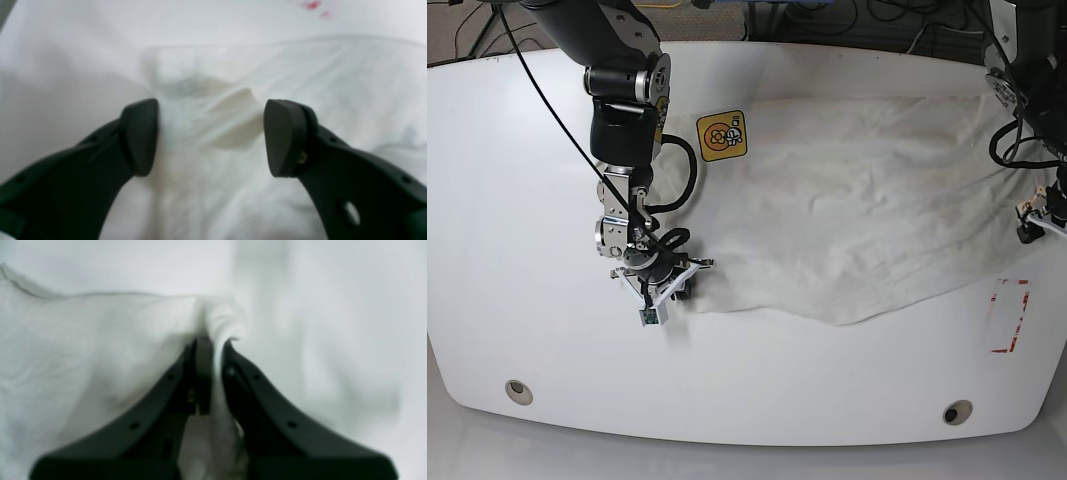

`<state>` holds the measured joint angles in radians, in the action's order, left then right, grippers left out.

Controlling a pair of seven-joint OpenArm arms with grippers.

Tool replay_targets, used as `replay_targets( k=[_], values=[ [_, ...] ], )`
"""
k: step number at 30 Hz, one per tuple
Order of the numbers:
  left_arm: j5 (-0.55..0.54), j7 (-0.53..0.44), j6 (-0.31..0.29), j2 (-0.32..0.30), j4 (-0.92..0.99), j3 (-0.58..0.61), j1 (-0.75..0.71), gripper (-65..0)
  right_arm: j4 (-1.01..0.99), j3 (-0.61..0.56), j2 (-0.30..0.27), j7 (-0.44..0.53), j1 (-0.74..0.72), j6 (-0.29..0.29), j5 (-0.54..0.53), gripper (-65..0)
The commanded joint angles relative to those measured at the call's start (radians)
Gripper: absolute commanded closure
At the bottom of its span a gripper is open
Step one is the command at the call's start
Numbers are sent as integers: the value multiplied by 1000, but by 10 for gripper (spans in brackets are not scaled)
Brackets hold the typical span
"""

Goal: Layout the t-shirt on the table in an organized manner, then fold the t-shirt properly
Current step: 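Grasp the opposite t-shirt edge with the left gripper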

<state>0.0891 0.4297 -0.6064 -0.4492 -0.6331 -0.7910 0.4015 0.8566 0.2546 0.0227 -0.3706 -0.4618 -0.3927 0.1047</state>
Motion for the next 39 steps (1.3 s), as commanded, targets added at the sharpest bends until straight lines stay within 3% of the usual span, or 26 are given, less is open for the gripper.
replay_targets(
  k=[1,4,12,16,21,25,33,39],
  values=[
    [1,34,-13,16,-4,22,33,-451,23,2,-2,18,-28,-2,-7,-8],
    [1,34,-13,26,-4,49,44,-406,23,2,-5,18,-28,-2,-7,-8],
    [1,34,-10,30,-4,69,47,-96,23,2,-8,18,-28,-2,-7,-8],
    [1,34,-11,30,-6,71,44,-1,31,4,-8,18,-28,-2,-7,-6],
    [1,39,-19,30,-18,72,44,0,106,1,-8,6,-1,-2,-7,0],
    [1,73,-89,43,-100,71,41,0,207,1,-10,-46,24,-2,-7,0],
    [5,272,-92,168,-408,75,17,0,421,4,-60,-133,100,-2,-7,0],
    [4,354,-92,266,-634,173,-3,0,545,4,-122,-176,148,-2,-9,0]
  ],
)
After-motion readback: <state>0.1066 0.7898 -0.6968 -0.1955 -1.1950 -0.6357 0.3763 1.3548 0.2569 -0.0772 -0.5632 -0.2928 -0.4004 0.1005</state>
